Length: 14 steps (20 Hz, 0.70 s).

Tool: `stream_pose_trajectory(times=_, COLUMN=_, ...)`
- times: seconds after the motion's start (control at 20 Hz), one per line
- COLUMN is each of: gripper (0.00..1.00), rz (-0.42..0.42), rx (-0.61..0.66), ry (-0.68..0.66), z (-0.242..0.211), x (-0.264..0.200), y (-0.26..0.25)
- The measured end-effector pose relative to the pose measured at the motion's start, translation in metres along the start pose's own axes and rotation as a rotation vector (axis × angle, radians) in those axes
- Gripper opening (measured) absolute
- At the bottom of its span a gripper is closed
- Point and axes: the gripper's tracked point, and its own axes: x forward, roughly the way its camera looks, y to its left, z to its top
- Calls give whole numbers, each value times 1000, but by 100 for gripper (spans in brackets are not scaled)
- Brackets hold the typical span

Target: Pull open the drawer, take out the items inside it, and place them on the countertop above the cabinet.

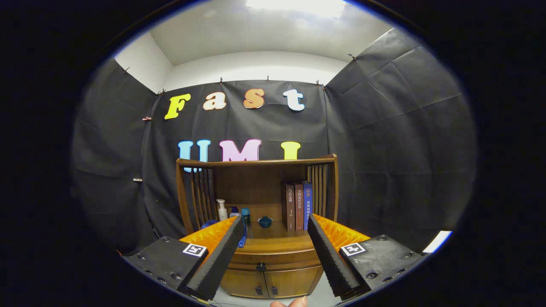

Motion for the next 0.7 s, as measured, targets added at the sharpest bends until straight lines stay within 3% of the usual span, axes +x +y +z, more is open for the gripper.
stream_pose_trajectory(times=0.3, gripper=98, rz=29, rx=40, ry=-17, z=-76, x=69, y=28)
stream_pose_trajectory(times=0.7, gripper=99, rz=22, rx=52, ry=74, z=-237, x=136, y=42)
